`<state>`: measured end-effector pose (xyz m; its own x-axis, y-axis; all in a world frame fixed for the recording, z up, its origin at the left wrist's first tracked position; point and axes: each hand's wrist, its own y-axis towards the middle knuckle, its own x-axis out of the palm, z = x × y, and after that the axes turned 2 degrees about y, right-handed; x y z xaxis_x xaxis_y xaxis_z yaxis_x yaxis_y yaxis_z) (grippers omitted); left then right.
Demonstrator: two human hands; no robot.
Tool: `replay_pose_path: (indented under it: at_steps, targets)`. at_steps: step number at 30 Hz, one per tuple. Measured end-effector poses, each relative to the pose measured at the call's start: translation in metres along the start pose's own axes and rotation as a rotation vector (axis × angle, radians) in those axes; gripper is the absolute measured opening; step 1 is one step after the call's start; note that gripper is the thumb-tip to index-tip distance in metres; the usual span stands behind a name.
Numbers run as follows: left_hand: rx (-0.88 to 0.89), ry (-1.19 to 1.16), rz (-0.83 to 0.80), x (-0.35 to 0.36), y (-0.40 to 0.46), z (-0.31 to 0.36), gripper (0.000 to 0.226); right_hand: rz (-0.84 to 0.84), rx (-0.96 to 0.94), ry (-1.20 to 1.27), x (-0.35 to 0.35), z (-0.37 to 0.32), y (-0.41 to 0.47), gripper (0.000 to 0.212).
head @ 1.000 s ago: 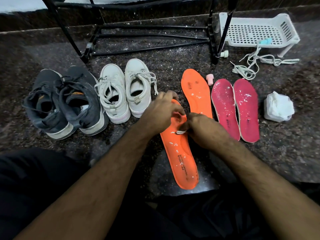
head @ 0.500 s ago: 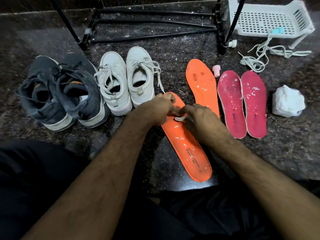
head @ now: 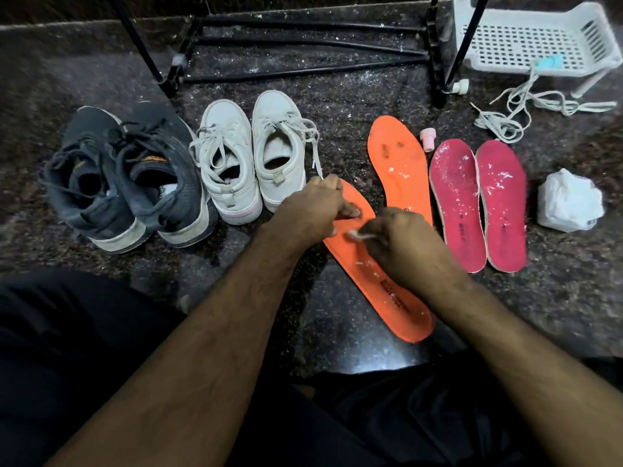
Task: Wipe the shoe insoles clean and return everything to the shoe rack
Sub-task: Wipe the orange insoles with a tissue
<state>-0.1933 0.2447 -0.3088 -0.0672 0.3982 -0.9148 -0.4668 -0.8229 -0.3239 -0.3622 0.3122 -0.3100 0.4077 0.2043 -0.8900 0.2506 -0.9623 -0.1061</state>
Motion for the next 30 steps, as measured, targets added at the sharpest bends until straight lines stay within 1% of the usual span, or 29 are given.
replay_pose_path:
  at_steps: [2,3,4,7,8,9,10,12,13,14,16,17,19,20,23,24,26,28,29,30]
  targets:
    - [-0.004,-0.012,0.019,-0.001,0.001,0.001,0.059,0.083,0.041,-0.002,0.001,0.006,0.004,0.021]
    - [-0.003,-0.007,0.022,-0.002,0.001,0.002,0.059,0.037,0.054,-0.003,-0.002,0.002,0.005,0.021]
    - [0.001,-0.002,0.020,-0.002,0.001,0.001,0.060,-0.029,0.028,0.001,-0.001,0.000,0.006,0.021]
    - [0.018,0.008,0.007,-0.002,0.001,0.001,0.063,-0.295,-0.151,0.066,-0.001,-0.012,-0.001,0.015]
    - [0.014,0.008,0.000,-0.001,0.000,0.000,0.063,-0.351,-0.186,0.102,-0.006,-0.015,-0.005,0.016]
    - [0.016,0.006,0.003,0.000,-0.001,0.000,0.062,-0.320,-0.184,0.139,-0.010,-0.012,-0.006,0.018]
    - [0.023,0.003,0.006,0.000,-0.001,0.000,0.061,-0.208,-0.139,0.140,-0.013,-0.005,-0.003,0.021]
    - [0.034,-0.002,0.019,-0.001,0.000,0.001,0.059,0.079,-0.026,0.105,-0.016,0.013,0.005,0.025]
    - [0.037,-0.003,0.023,-0.002,0.001,0.002,0.057,0.136,0.008,0.095,-0.017,0.017,0.007,0.023]
    - [0.033,-0.003,0.018,-0.003,0.002,0.003,0.056,0.127,0.001,0.114,-0.014,0.019,0.010,0.020]
    - [0.005,-0.023,-0.003,-0.005,0.003,0.004,0.051,-0.015,-0.106,0.156,-0.006,0.014,0.010,0.013]
    - [0.000,-0.033,-0.006,-0.006,0.003,0.004,0.047,-0.085,-0.173,0.162,-0.001,0.012,0.008,0.013]
    - [0.010,-0.029,-0.008,-0.005,0.001,0.005,0.043,-0.211,-0.284,0.165,0.002,0.009,0.007,0.024]
    - [0.008,-0.034,-0.010,-0.004,-0.001,0.005,0.042,-0.207,-0.295,0.170,0.001,0.010,0.008,0.026]
    - [-0.019,-0.053,-0.013,-0.007,0.000,0.008,0.045,0.048,-0.117,0.144,0.001,0.015,0.013,0.013]
    - [-0.016,-0.051,-0.019,-0.008,-0.001,0.009,0.045,0.050,-0.098,0.135,0.003,0.013,0.013,0.009]
    - [0.012,-0.029,-0.022,-0.007,0.000,0.007,0.045,-0.093,-0.204,0.133,0.008,0.005,0.009,0.009]
    - [-0.008,-0.045,-0.038,-0.005,0.000,0.004,0.042,-0.259,-0.344,0.143,0.007,-0.001,0.004,0.020]
    - [-0.012,-0.039,-0.039,-0.004,0.000,0.004,0.044,-0.272,-0.351,0.149,0.006,-0.003,0.004,0.022]
    - [-0.008,-0.030,-0.043,-0.004,0.000,0.005,0.046,-0.217,-0.308,0.167,0.005,-0.002,0.006,0.021]
